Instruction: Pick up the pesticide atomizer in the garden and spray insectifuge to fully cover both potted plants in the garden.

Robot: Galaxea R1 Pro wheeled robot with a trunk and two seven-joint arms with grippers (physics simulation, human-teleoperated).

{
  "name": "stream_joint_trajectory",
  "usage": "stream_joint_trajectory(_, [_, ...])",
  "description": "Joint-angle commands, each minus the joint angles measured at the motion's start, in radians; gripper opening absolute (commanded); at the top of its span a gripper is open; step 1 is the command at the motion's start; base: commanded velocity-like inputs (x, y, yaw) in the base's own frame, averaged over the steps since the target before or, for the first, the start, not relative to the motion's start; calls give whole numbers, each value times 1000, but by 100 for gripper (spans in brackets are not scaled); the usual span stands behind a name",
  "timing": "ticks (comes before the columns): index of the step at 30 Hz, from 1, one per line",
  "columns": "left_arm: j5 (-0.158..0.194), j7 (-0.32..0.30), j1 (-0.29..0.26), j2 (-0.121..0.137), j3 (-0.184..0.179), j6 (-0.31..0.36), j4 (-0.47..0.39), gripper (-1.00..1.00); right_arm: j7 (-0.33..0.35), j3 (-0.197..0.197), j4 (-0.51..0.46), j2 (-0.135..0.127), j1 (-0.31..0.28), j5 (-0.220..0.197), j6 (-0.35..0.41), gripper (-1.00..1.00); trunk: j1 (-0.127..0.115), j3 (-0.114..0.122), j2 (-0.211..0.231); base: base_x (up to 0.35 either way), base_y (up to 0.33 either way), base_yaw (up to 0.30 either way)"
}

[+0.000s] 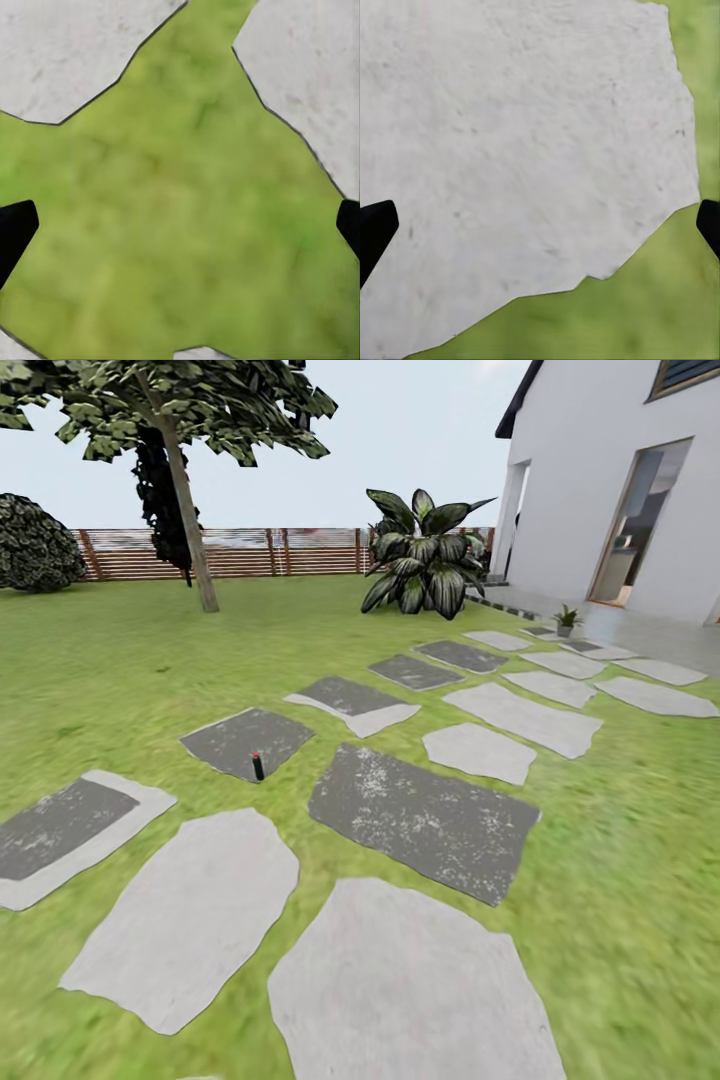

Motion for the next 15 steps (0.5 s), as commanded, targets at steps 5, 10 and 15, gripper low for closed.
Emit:
stream_joint_trajectory(5, [-1,0,0,0,2,-3,0,100,0,0,1,0,0,1,-3,100,0,-1,0,340,0,0])
stream_joint_trajectory(10, [-1,0,0,0,2,-3,1,100,0,-1,2,0,0,1,-2,100,0,-1,0,340,0,0])
stream_joint_trajectory(15, [-1,0,0,0,2,-3,0,100,0,-1,3,0,0,1,-3,100,0,-1,0,340,0,0])
